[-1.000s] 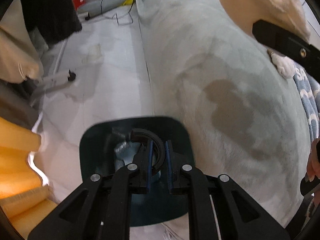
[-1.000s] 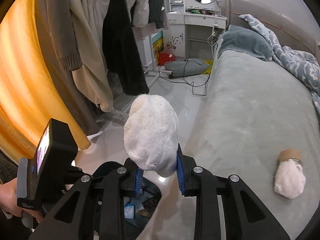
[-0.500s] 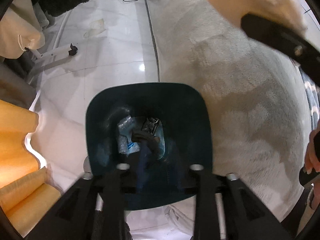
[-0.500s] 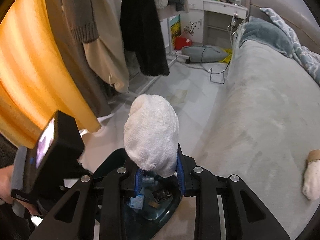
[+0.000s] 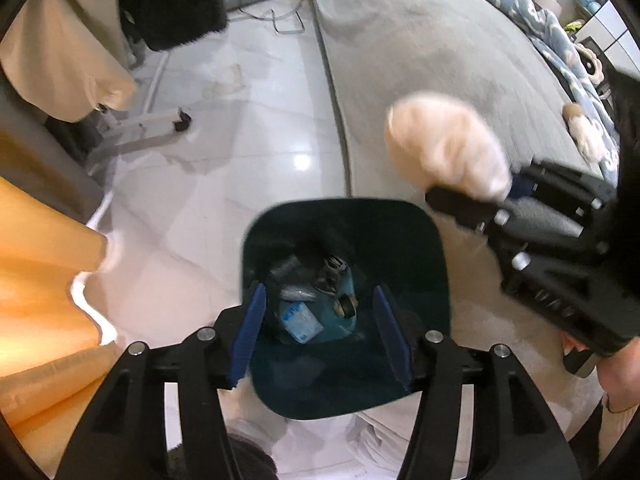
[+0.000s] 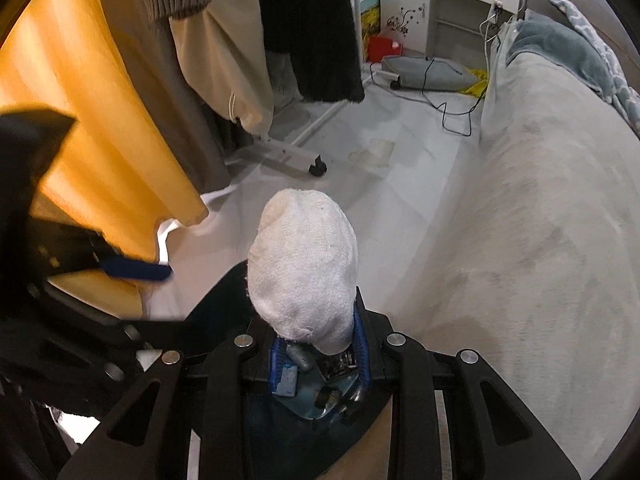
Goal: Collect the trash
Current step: 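Open the left tool over the wastebasket while the right tool releases the tissue ball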
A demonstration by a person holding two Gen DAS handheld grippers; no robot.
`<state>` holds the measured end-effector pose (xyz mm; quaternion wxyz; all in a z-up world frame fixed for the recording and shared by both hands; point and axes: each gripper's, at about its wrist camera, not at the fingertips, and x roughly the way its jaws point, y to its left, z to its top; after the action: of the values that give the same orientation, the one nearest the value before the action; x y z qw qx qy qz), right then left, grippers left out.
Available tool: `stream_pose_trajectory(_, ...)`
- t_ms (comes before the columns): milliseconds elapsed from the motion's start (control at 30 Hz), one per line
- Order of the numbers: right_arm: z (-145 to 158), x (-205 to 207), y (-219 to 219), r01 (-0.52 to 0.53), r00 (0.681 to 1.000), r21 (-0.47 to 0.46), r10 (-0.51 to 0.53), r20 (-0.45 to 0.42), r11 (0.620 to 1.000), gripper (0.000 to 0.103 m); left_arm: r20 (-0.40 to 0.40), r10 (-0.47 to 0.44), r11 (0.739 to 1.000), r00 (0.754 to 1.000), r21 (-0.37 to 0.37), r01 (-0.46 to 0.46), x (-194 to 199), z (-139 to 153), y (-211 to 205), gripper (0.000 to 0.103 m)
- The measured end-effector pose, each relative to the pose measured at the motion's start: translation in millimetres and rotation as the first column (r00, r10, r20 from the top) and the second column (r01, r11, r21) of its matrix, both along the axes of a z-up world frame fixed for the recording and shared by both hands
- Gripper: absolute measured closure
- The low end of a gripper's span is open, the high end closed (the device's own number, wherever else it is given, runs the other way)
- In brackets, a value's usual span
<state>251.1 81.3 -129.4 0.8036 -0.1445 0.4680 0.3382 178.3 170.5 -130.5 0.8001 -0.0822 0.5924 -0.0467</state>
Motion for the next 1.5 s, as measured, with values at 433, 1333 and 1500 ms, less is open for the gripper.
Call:
stream_pose_trajectory(433,-44,-18,33,-0.074,0.994,-0.096,0.066,-0.083,0.993,0.074,0.166,0.122,0.992,0.979,0.023,-0.128,-3,47,39,0.038)
stream_pose_trajectory(1333,-98,-51,57,-0.194,0.966,-0.226,0.146,-0.214,0.955,0.053,0.523,0.127,0.979,0.843,0.07,-0.191,-18,135,36,0.024)
stream_pose_trajectory(1500,-84,-53,55,-0.181,0.973,-0.21,0.143,-0.181,0.961,0.047,0.57,0.112,0.976,0.814,0.092,-0.199,-19,147,27,0.022)
